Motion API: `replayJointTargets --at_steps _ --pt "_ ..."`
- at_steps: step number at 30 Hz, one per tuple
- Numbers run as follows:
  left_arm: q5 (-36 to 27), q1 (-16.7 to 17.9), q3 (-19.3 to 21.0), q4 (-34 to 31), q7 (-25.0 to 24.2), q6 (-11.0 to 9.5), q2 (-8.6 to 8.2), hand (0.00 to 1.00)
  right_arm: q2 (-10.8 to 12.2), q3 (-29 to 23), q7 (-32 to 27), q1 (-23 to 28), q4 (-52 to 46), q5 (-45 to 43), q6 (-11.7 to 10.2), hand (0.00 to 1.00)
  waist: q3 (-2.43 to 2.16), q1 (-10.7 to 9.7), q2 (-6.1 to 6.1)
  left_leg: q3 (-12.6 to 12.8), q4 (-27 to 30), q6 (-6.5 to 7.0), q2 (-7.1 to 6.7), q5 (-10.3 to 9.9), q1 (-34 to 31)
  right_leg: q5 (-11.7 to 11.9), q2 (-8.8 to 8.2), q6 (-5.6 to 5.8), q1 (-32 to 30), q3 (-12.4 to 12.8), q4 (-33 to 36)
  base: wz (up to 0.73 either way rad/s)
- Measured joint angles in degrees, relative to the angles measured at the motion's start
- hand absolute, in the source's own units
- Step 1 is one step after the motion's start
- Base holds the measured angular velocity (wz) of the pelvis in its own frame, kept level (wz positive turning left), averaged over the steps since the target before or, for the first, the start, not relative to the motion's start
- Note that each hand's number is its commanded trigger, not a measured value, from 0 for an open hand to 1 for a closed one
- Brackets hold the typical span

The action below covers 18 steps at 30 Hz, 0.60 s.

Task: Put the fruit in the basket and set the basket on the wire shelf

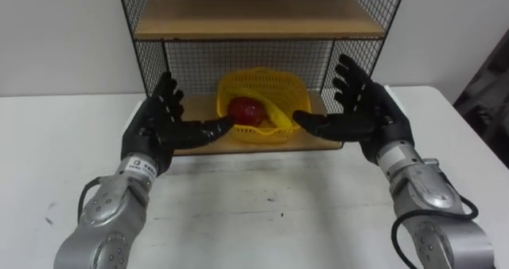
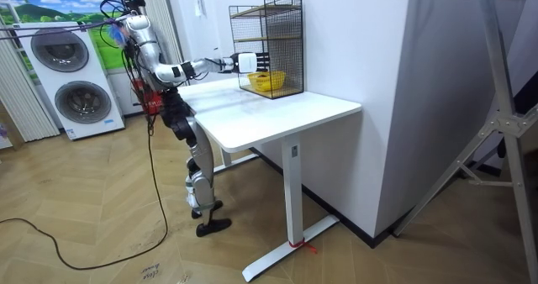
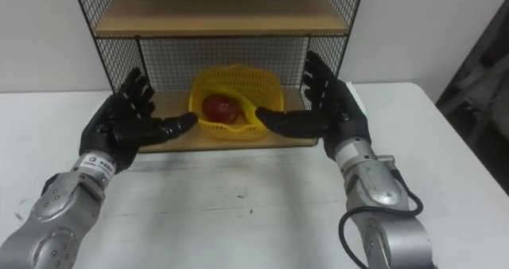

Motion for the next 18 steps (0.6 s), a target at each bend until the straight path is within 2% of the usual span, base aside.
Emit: replayJointTargets --at_steps 4,6,8,11,14,18 --pt "-0.2 0.3 -0.1 -0.7 0.0 -1.9 -0.15 0.0 0.3 0.1 1.1 3.6 -3.1 -0.1 -1.6 0.0 0.02 0.0 0.02 0.0 0.1 -0.01 0.04 0.0 -0.2 0.0 -0.02 -0.05 0.0 -0.4 0.0 0.02" --pt "-0.8 2.4 -1.2 -1.7 -0.3 -5.0 -0.15 0.0 0.6 0.5 1.8 6.2 -3.8 0.1 -4.0 0.0 0.06 0.1 0.07 0.0 0.1 -0.01 0.05 0.0 -0.2 0.0 -0.05 -0.04 0.0 -0.5 -0.1 0.0" --pt "-0.7 4.4 -2.4 -1.7 -0.3 -6.3 -0.11 0.0 0.9 0.7 1.8 8.1 -3.8 -0.1 -4.9 0.0 0.09 0.0 0.15 0.0 0.1 -0.01 0.04 0.0 -0.2 0.0 -0.05 -0.01 0.0 -0.5 -0.1 0.0" --pt "-0.6 7.8 -3.4 -1.7 -0.8 -6.8 -0.13 0.0 1.1 0.7 1.8 10.4 -3.9 -0.2 -5.6 0.0 0.04 0.0 0.25 -0.1 0.4 0.01 0.05 -0.1 -0.8 -0.3 -0.06 -0.13 -0.5 -0.5 0.0 0.0" --pt "-0.6 9.9 -3.4 -1.8 -1.4 -7.2 0.05 0.0 1.0 0.6 1.8 11.7 -4.0 -0.2 -6.8 0.0 -0.06 -0.1 0.37 -0.2 0.6 0.0 0.04 -0.2 -1.8 -0.1 -0.02 0.09 -1.4 -0.5 0.0 0.0" --pt "-0.7 12.3 -3.3 -4.0 -2.6 -9.8 0.63 0.0 1.0 0.6 2.5 14.4 -6.3 0.0 -8.8 0.0 0.14 0.1 0.7 -0.2 0.5 -0.02 0.06 -0.2 -2.5 0.0 -0.05 -0.04 -2.1 -0.6 -0.1 0.0"
